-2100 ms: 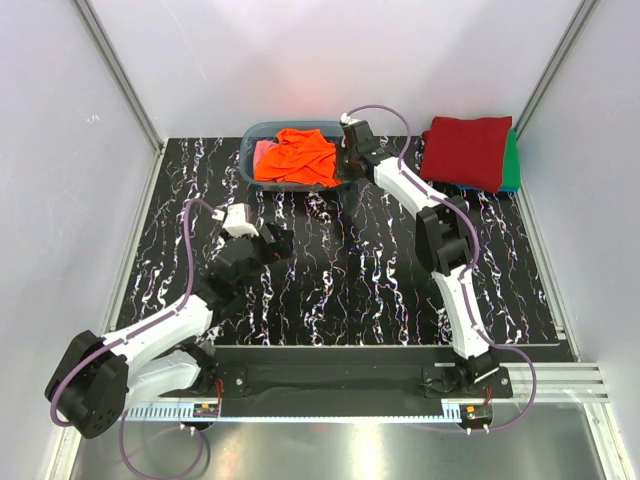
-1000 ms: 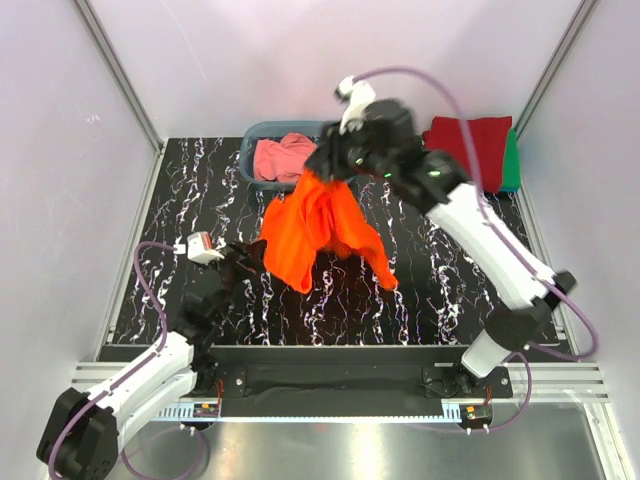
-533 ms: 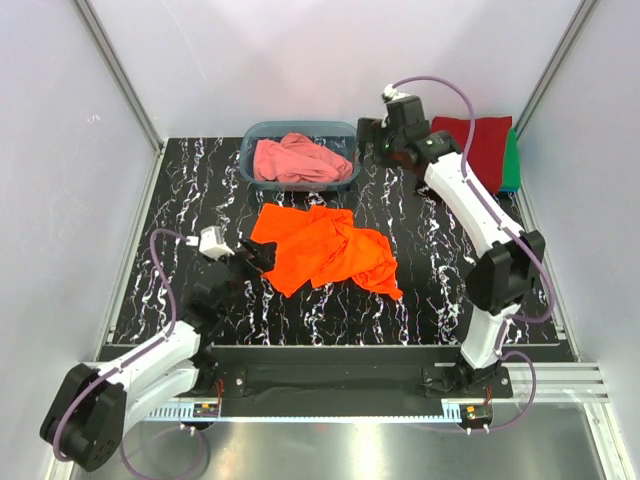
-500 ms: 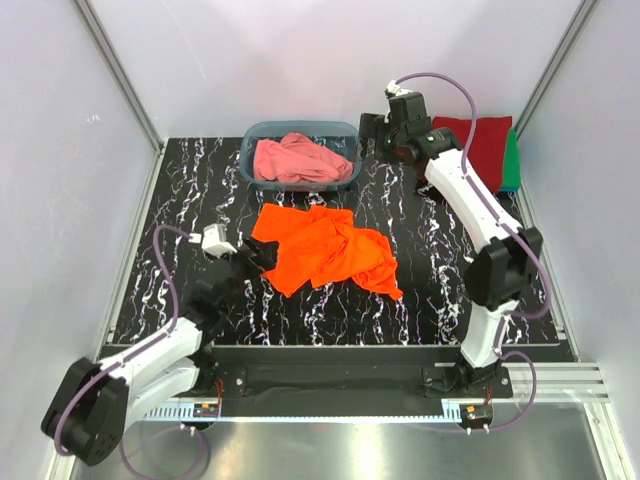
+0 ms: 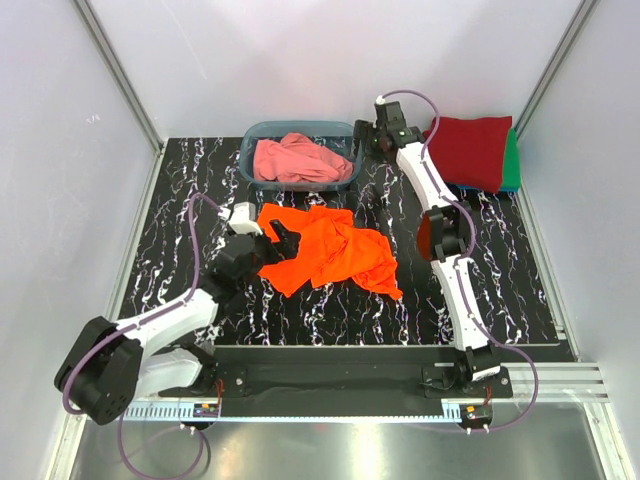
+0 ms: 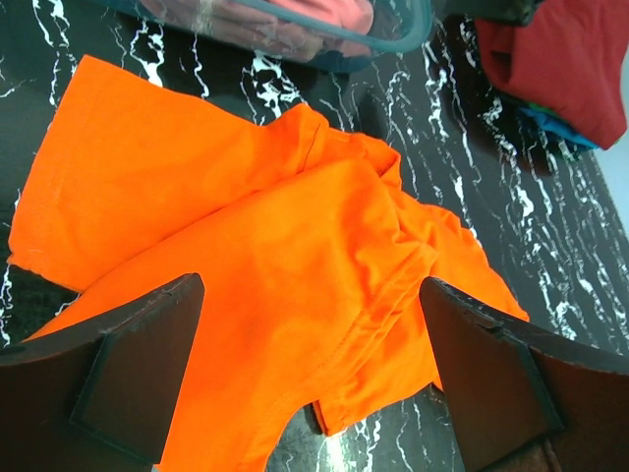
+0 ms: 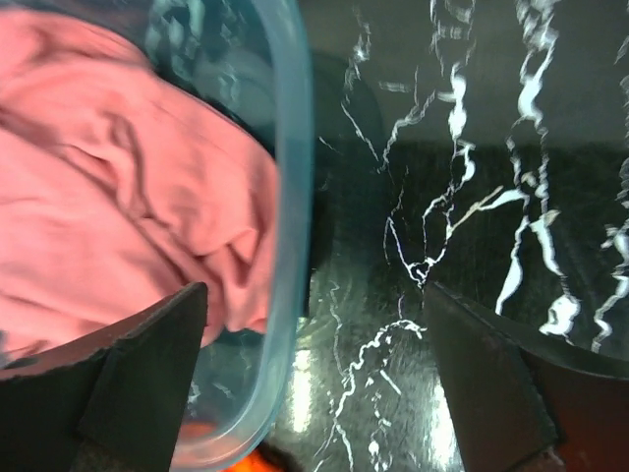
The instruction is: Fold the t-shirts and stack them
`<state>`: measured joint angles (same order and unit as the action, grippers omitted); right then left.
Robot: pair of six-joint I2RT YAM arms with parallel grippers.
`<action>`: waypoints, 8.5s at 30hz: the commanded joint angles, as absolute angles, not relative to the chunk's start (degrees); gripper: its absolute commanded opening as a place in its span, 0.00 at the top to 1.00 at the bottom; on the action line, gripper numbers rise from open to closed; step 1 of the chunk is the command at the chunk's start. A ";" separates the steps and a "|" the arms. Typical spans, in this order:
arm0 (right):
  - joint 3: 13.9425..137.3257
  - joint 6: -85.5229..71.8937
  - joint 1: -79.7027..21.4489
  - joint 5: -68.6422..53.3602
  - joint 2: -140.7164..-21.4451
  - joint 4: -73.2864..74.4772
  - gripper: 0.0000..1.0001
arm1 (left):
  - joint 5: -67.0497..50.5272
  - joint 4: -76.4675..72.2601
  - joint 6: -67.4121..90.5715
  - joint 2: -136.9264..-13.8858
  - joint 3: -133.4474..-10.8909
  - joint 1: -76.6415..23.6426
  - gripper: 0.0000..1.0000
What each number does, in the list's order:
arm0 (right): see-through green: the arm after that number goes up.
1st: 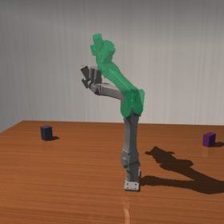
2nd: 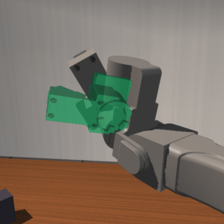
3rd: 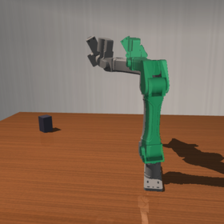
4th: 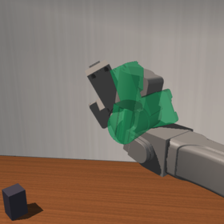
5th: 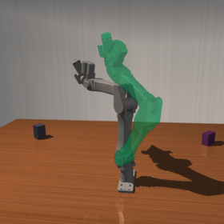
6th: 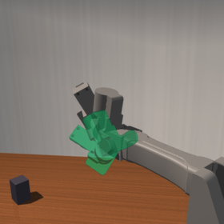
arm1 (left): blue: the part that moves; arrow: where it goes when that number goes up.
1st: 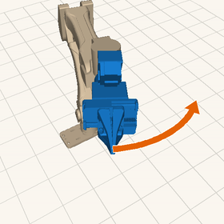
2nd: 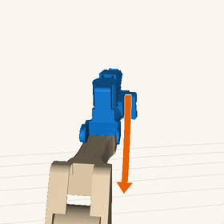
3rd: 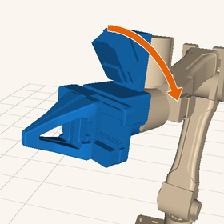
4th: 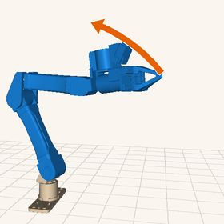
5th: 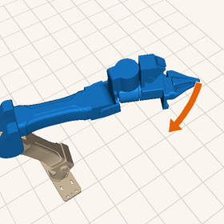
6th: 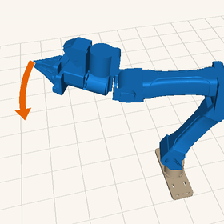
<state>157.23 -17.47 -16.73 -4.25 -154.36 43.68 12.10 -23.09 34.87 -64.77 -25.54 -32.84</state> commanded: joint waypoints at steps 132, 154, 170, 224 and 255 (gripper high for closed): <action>72.15 -18.18 -10.89 23.75 -83.86 46.49 0.02 | 12.74 -21.00 35.95 -62.14 -26.37 -31.11 0.01; 100.69 -30.58 -29.01 -0.36 -124.29 38.94 0.00 | 13.36 -21.27 36.30 -60.56 -25.22 -30.67 0.01; 58.18 -30.67 -12.66 4.41 -89.65 30.23 0.01 | 12.92 -21.01 36.56 -60.91 -25.49 -30.15 0.01; 34.97 -42.64 -38.41 -0.37 -77.26 15.27 1.00 | 24.69 23.89 55.38 -44.75 -31.54 -32.61 1.00; 75.76 -21.80 -37.62 28.39 -61.22 50.63 1.00 | 40.43 42.45 34.90 -38.03 -71.29 -31.38 0.99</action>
